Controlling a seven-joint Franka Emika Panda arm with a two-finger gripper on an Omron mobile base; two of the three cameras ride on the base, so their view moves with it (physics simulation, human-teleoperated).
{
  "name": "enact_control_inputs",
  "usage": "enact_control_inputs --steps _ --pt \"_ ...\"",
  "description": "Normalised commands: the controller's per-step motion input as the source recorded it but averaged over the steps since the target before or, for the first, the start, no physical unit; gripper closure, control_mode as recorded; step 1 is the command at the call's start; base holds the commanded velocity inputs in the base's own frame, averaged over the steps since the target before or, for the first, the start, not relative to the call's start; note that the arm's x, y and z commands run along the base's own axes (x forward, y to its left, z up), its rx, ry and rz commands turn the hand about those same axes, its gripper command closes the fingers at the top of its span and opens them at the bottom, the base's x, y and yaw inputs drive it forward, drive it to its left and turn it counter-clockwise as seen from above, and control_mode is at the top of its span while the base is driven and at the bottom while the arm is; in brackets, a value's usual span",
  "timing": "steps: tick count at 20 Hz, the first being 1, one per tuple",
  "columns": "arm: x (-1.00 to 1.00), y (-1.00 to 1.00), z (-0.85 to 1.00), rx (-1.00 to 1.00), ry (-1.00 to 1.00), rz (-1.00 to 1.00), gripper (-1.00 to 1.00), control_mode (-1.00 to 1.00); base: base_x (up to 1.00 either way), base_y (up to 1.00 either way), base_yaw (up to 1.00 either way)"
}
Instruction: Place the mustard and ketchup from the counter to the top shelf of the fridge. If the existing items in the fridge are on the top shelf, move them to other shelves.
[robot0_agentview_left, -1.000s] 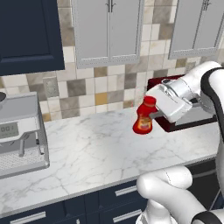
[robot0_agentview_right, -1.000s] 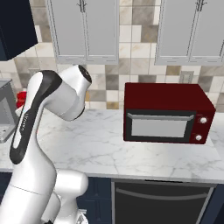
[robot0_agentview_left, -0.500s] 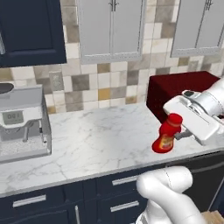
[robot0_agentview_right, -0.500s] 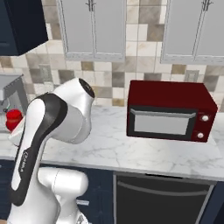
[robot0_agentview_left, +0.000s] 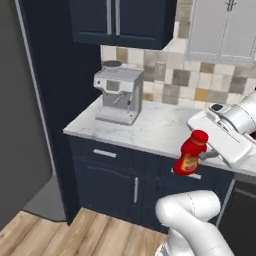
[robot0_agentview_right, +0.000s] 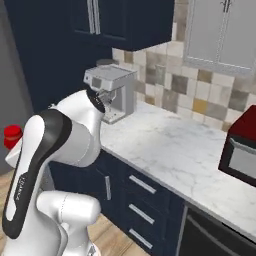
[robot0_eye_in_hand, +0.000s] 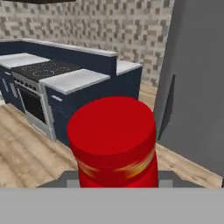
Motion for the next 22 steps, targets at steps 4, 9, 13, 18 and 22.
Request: enact_control_inputs --steps 4,9,13,18,22 --pt "0.0 0.0 0.0 0.0 0.0 0.0 1.0 1.0 -0.43 -0.08 1.0" --pt "0.0 0.0 0.0 0.0 0.0 0.0 1.0 1.0 -0.29 0.26 0.98" --pt "0.0 0.0 0.0 0.0 0.0 0.0 1.0 1.0 -0.34 0.96 0.79" --pt "0.0 0.0 0.0 0.0 0.0 0.0 1.0 1.0 -0.32 1.0 0.52" --pt "0.0 0.0 0.0 0.0 0.0 0.0 1.0 1.0 0.57 1.0 0.24"
